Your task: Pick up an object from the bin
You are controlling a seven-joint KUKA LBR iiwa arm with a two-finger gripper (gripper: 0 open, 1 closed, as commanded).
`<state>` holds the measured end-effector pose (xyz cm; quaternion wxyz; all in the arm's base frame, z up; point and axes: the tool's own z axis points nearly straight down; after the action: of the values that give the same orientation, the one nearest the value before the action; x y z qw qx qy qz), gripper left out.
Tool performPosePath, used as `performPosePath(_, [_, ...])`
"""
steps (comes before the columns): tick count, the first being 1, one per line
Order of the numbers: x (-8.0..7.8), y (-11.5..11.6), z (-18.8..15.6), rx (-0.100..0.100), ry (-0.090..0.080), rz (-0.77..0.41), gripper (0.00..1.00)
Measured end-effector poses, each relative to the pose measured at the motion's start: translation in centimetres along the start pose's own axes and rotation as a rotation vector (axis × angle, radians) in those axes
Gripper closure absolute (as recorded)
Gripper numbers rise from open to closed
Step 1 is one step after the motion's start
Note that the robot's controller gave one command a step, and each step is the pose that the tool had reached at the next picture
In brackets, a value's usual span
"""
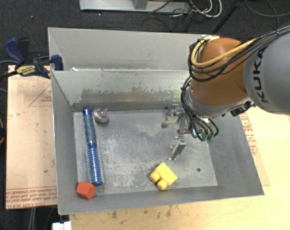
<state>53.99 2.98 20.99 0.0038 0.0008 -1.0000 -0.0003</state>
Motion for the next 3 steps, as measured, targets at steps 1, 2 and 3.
performPosePath(1, [-2.6,-0.2,11.2,0.000,-0.015,-0.271,0.00])
performPosePath(2, [-2.4,0.8,12.2,0.002,-0.024,-0.315,0.00])
performPosePath(3, [0.7,0.2,11.0,0.001,-0.006,-0.362,0.00])
